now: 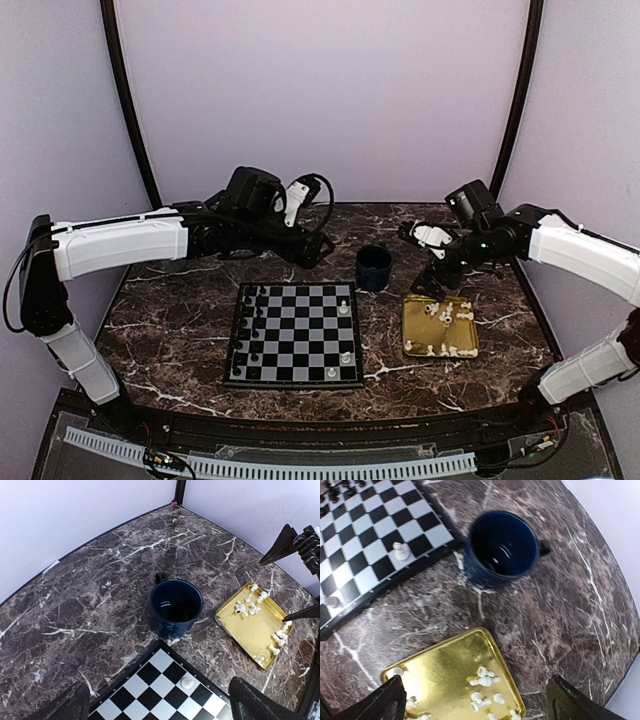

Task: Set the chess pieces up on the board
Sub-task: Pick up the pawn from the storage box.

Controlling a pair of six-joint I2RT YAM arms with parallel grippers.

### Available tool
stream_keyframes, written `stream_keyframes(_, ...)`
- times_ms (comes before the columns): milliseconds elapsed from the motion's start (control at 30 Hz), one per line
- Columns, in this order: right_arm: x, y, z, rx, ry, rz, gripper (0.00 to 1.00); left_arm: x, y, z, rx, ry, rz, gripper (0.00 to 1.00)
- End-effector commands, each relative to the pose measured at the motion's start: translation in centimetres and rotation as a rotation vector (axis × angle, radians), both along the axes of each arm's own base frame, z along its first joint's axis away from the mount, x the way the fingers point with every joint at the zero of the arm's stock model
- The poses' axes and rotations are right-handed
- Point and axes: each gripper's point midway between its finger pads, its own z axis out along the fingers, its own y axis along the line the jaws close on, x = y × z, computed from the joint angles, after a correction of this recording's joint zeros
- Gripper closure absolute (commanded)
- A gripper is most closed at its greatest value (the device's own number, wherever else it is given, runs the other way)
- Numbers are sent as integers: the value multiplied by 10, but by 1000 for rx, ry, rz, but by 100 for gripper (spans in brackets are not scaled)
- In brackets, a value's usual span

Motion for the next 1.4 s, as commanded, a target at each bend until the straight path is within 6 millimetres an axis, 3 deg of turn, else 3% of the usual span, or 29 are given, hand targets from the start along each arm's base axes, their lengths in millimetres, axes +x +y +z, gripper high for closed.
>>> stream_keyframes(0,33,-34,-10,-37,-83,-132,3,36,10,19,37,-103,191,1)
stream_keyframes(67,36,-47,-25,-52,-30,-152,3,44,9,-13,160,-45,201,1)
stream_keyframes(133,34,-56,-37,-56,66,-162,1,49,2,-33,231,0,190,1)
stream_keyframes(300,38,-78,-62,-105,207,-207,22,43,-18,-42,194,33,163,1)
stream_keyframes(367,38,-84,-71,-129,235,-223,29,26,-35,-42,141,87,50,1)
stream_keyframes(433,37,-88,-78,-141,262,-234,33,-13,-68,-38,81,150,-218,1)
stream_keyframes(500,37,-92,-82,-152,273,-254,34,-36,-84,-40,144,117,-307,1)
stream_keyframes(667,43,-104,-99,-199,305,-311,42,-41,-88,-51,237,23,-298,1)
stream_keyframes(733,45,-107,-104,-208,320,-331,47,-52,-94,-43,183,12,-359,1)
stream_keyframes(833,43,-108,-109,-218,339,-336,52,-56,-96,-10,78,-67,-351,1)
stream_keyframes(967,37,-107,-113,-218,371,-327,63,-22,-68,30,-83,-218,-50,1)
stream_keyframes(1033,34,-105,-115,-213,394,-314,72,-12,-54,24,-96,-212,54,1)
stream_keyframes(1200,31,-102,-116,-200,415,-307,74,-25,-67,22,-102,-194,-66,1)
stream_keyframes(1367,28,-102,-122,-204,435,-307,75,-39,-75,18,-131,-162,-155,12)
